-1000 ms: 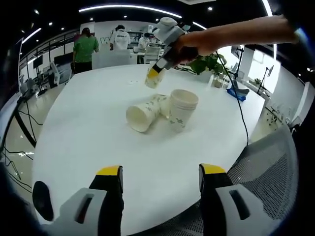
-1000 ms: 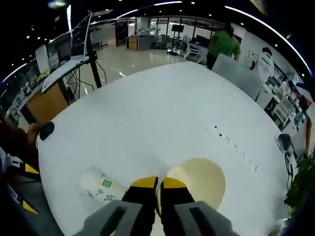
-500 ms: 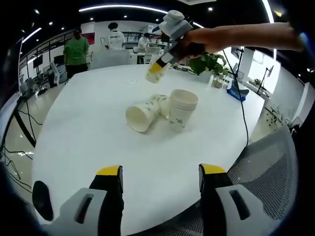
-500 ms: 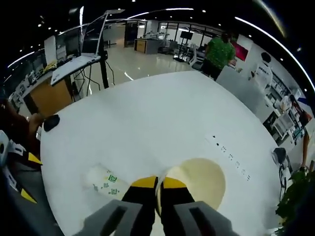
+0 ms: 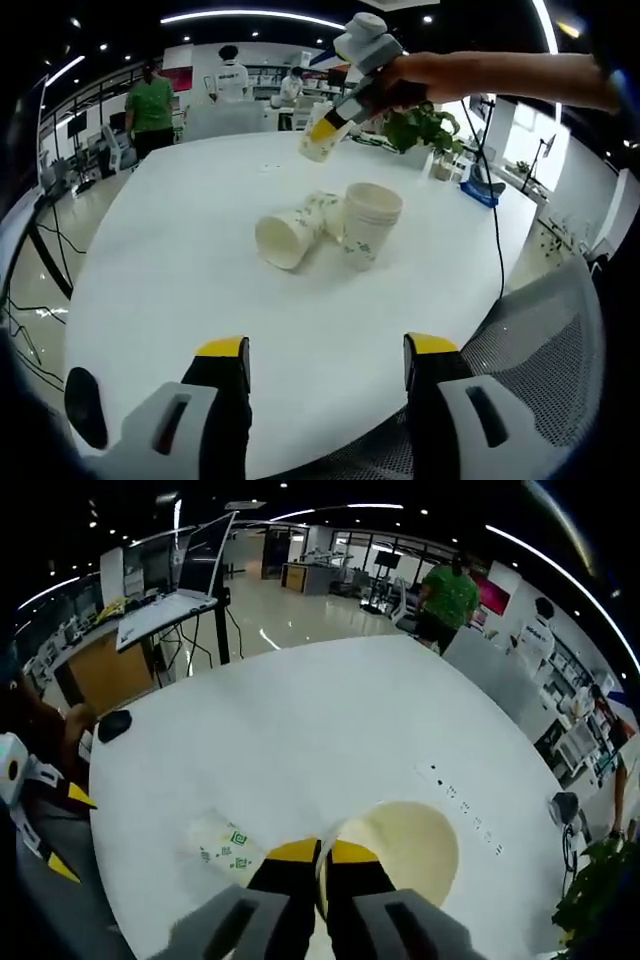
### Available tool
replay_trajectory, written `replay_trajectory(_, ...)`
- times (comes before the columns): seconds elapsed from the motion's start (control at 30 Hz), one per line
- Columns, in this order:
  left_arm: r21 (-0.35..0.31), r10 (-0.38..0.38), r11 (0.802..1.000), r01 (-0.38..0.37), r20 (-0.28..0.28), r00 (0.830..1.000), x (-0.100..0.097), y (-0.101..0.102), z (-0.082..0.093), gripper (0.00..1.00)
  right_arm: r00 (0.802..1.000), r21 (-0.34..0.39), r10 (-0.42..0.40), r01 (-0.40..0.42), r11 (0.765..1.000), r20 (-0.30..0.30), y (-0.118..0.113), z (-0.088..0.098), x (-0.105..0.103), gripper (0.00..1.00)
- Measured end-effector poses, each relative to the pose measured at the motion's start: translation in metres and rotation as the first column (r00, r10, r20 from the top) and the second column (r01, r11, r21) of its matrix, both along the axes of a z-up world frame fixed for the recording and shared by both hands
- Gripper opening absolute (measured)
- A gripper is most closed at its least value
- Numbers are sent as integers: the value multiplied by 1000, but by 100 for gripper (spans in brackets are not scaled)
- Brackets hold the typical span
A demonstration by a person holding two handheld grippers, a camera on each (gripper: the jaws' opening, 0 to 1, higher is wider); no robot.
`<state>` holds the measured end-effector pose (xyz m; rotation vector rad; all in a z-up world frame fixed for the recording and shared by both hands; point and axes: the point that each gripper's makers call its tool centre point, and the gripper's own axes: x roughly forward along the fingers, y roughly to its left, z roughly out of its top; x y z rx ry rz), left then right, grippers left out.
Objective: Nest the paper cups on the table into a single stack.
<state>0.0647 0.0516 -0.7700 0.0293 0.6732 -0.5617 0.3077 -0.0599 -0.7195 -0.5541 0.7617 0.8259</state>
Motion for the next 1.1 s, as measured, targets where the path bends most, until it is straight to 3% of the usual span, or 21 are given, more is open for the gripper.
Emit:
replay_trajectory(0.33, -3, 1, 1000, -1, 2, 1000, 0, 0, 1, 61, 999, -19, 54, -54, 998, -10, 0, 2, -20, 0)
replay_trajectory(0.53, -2, -1, 1000, 1, 4, 1000, 0, -1, 2, 61, 997, -15, 74, -75, 997, -19, 0, 7, -43, 0)
replay_trajectory(1.1, -5, 1, 1000, -1, 1, 1000, -1, -2, 2, 61, 991, -8, 130, -131, 991, -39, 4, 11, -61, 0)
